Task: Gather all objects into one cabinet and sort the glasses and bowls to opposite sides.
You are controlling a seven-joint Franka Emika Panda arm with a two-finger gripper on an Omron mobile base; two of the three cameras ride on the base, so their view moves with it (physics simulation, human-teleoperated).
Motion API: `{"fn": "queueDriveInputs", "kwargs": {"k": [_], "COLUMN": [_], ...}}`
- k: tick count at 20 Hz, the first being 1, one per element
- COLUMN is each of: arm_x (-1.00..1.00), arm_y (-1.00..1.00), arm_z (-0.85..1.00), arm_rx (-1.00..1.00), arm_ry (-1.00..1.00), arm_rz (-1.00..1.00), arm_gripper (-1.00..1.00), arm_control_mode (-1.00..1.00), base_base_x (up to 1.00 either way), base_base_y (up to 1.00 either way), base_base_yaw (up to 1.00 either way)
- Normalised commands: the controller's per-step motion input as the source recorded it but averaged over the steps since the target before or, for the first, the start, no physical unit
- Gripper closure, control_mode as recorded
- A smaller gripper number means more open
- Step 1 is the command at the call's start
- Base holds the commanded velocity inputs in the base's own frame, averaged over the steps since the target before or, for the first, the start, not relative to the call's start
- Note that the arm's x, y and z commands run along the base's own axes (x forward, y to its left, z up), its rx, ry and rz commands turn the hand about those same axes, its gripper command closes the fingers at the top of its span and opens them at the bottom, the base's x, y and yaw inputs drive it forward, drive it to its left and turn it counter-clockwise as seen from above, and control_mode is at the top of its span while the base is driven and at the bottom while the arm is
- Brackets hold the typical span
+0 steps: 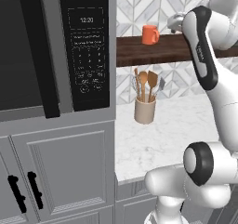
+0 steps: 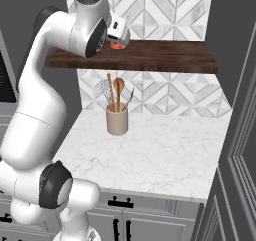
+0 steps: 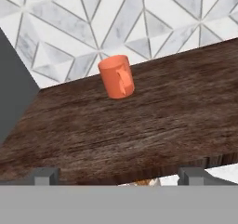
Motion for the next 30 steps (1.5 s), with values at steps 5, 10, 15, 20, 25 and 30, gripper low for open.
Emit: {"fn": "queueDriveInputs", "kwargs": {"k": [5, 10, 15, 20, 25, 30], "arm_x": [0.37, 0.31, 0.10, 0.02, 0.08, 0.38], "arm_y": [0.00, 0.01, 0.19, 0.08, 0.00, 0.00], "arm_z": [-0.20, -0.15, -0.23, -0.17, -0.01, 0.00], "arm_rx": [-0.02, -0.03, 0.00, 0.00, 0.00, 0.00], "arm_ry": [0.01, -0.09, 0.00, -0.04, -0.01, -0.02], "arm_rz": [0.05, 0.02, 0.04, 0.00, 0.00, 0.00], "arm_gripper": [-1.00, -1.00, -1.00, -1.00, -1.00, -1.00], "arm_control_mode": [-1.00, -1.00, -1.00, -1.00, -1.00, -1.00], "base_base_x": [0.00, 0.00, 0.00, 0.00, 0.00, 0.00], "base_base_y": [0.00, 0.00, 0.00, 0.00, 0.00, 0.00], "base_base_yaw": [0.00, 0.00, 0.00, 0.00, 0.00, 0.00]}}
